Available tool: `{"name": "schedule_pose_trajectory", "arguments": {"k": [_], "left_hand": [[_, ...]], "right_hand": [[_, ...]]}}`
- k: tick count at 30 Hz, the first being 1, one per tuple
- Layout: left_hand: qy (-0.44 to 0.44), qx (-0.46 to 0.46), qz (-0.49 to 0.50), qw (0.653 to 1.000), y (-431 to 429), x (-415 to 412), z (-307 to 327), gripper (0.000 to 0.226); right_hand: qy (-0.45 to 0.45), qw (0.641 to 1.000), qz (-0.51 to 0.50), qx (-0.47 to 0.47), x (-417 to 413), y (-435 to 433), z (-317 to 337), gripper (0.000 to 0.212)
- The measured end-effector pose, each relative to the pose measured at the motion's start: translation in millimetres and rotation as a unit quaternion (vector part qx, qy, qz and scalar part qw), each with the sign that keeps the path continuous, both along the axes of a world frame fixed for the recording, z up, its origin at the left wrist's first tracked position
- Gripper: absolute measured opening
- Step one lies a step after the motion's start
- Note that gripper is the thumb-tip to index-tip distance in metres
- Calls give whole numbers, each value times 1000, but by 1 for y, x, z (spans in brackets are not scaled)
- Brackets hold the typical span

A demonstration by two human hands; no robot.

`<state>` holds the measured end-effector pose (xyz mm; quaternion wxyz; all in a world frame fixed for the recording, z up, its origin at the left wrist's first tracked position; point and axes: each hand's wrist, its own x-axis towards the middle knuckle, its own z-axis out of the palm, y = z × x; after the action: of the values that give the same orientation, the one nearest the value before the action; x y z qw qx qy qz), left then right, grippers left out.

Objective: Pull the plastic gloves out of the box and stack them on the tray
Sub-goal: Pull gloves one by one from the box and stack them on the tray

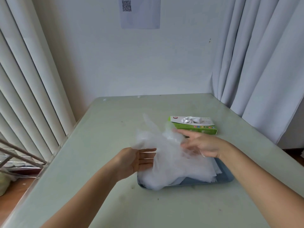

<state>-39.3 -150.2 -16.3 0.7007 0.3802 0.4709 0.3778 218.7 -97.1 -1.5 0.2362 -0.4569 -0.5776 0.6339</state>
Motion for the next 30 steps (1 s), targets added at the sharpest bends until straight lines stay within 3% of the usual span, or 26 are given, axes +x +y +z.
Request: {"name": "schedule_pose_trajectory", "arguments": {"k": [7, 11, 12, 13, 15, 16, 18, 20, 23, 26, 30], "left_hand": [[104, 34, -15, 994, 0, 2, 1, 22], [220, 66, 5, 973, -1, -3, 13, 26], [290, 103, 20, 951, -2, -1, 17, 30], [384, 162, 41, 908, -3, 0, 22, 36], [534, 298, 99, 785, -11, 9, 34, 44], [547, 359, 116, 747, -16, 17, 41, 46], [527, 435, 85, 725, -23, 39, 50, 45], [527, 452, 1, 720, -22, 64, 45, 45], [576, 398, -140, 700, -4, 89, 19, 49], [639, 333, -250, 646, 13, 90, -11, 56], [650, 318, -251, 643, 16, 81, -35, 68]], "right_hand": [[-181, 974, -18, 135, -1, 2, -23, 68], [-186, 971, -35, 149, 1, -1, -21, 68], [-183, 971, -37, 147, 2, -2, -22, 68], [-184, 970, -37, 151, 3, -1, -24, 69], [-199, 965, -34, 164, 6, 1, -27, 71], [-201, 965, -32, 164, 7, 1, -27, 71], [-171, 974, -35, 142, 9, 3, -28, 70], [-144, 981, -39, 128, 9, 3, -30, 69], [-134, 981, -41, 134, 10, 3, -32, 69], [-153, 974, -57, 157, 12, 0, -33, 69], [-234, 941, -107, 221, 17, -4, -27, 65]]}}
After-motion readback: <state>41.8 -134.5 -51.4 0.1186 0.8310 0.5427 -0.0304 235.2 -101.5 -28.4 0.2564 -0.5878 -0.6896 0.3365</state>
